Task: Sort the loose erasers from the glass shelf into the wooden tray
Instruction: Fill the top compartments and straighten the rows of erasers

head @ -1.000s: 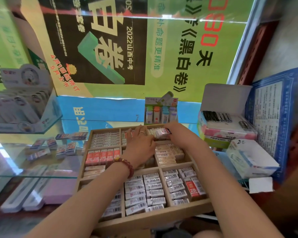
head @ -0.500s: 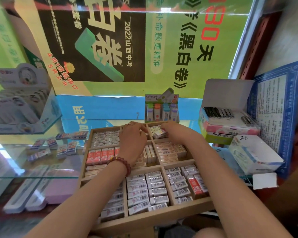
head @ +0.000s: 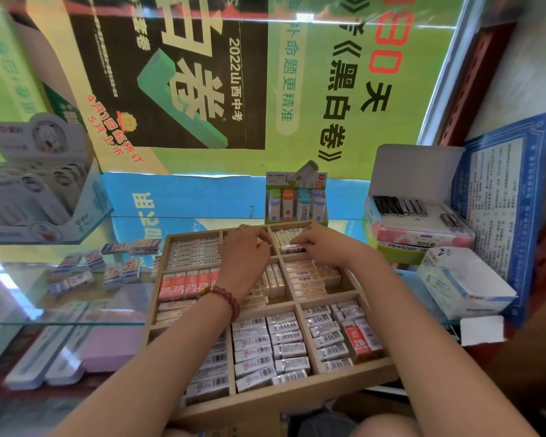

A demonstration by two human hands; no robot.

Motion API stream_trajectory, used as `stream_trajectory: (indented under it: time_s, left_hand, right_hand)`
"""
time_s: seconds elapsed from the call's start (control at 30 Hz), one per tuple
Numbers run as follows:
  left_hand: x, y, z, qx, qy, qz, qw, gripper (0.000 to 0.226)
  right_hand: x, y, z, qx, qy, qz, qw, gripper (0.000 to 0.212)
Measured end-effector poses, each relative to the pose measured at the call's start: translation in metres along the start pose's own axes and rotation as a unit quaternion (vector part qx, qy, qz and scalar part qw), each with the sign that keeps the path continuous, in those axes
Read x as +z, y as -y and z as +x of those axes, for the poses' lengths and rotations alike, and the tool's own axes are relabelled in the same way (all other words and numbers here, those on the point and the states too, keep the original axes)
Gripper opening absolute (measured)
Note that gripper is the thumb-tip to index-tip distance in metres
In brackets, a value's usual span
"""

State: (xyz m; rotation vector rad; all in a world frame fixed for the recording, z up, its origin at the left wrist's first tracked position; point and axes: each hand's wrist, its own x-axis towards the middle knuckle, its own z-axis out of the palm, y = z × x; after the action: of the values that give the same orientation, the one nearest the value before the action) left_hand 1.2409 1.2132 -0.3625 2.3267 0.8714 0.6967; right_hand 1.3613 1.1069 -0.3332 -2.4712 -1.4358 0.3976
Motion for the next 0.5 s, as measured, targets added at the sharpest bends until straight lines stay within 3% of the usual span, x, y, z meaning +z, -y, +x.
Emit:
stream_trajectory:
  time_s: [0.13,0.33,0.5]
  left_hand:
    - [0.0042,0.0013,-0.0001,0.042,0.018,0.006,0.999,0.019]
    - [0.0075,0.0041,0.0032,0.077,0.021,0.049,0.996,0.026]
    - [0.0074,0.0021,-0.0042,0.117,0.081,0.133,0.981,0.033]
  right_hand:
    - [0.0003,-0.0065,-0.0003,-0.001,-0.064,0.054,0.997,0.022]
    - [-0.0012,-0.0053,-0.0012,0.003,-0.065,0.045,0.997,0.008]
    - [0.0018,-0.0056,-0.0004,0.019,-0.062,0.048,0.997,0.014]
